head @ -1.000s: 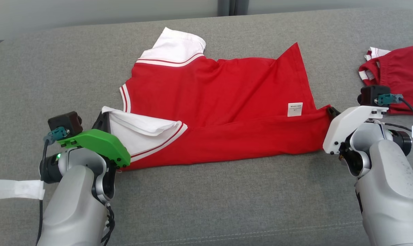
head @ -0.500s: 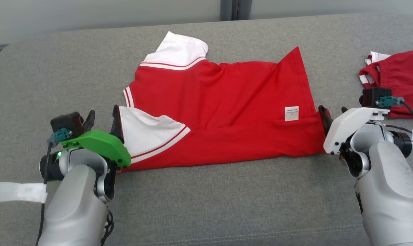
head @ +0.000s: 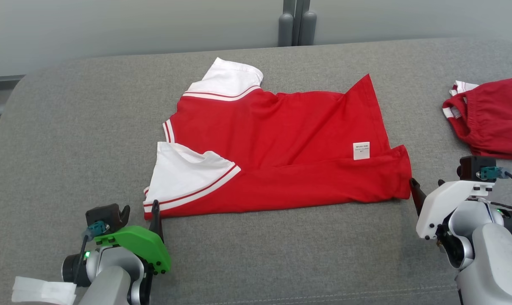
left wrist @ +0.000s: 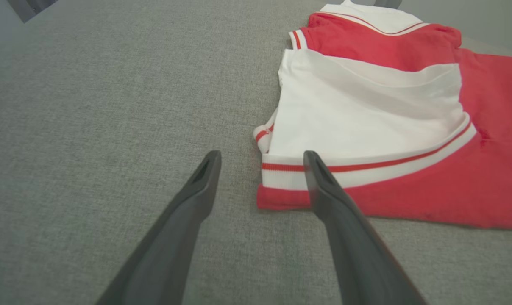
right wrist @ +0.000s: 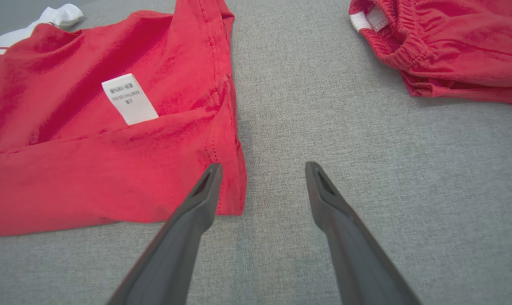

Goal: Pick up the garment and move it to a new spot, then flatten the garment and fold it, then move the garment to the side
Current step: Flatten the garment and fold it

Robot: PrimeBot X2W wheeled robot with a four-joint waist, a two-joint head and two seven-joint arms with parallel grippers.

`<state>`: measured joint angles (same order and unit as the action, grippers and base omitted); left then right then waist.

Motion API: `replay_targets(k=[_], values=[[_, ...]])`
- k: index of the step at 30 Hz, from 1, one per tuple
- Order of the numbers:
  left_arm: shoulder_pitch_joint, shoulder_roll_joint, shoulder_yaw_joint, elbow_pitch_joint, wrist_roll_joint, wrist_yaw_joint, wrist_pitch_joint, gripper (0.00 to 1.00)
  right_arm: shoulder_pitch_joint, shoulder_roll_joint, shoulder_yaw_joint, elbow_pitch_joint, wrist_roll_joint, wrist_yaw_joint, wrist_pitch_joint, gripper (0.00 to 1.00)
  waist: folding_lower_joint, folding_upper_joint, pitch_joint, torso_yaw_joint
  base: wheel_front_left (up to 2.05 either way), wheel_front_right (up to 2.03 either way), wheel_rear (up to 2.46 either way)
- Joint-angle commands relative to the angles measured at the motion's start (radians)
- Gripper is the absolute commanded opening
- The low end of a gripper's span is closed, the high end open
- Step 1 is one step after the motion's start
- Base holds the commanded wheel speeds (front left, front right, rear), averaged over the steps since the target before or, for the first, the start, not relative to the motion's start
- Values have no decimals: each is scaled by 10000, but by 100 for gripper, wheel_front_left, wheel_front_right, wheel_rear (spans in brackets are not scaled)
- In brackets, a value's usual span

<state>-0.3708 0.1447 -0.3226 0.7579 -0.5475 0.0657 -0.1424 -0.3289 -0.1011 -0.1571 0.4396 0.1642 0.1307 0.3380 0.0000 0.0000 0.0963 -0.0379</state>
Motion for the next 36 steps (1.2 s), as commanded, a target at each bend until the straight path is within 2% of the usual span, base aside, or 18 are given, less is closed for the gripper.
replay_targets(k=[1, 11, 28, 30, 36], values=[[148, 77, -29, -69, 74, 94, 38, 100, 151, 57, -34, -104, -76, -3, 79, 100, 0, 0, -14, -17, 0, 0, 0], [102, 188, -323, -91, 244, 466, 629, 100, 61, 236, 334, -27, -225, -3, 366, 100, 0, 0, 208, -64, 0, 0, 0], [-196, 108, -390, -140, -54, 335, 930, 100, -315, 255, 518, 643, -179, -3, 339, 100, 0, 0, 615, -37, 0, 0, 0], [-257, 117, -399, -119, -63, 334, 899, 100, -380, 252, 520, 748, -180, -3, 287, 94, 0, 0, 658, -14, 0, 0, 0], [-373, 59, -461, -100, -85, 330, 793, 100, -317, 58, 538, 828, -191, -3, 221, 89, 0, 0, 715, 69, 0, 0, 0]])
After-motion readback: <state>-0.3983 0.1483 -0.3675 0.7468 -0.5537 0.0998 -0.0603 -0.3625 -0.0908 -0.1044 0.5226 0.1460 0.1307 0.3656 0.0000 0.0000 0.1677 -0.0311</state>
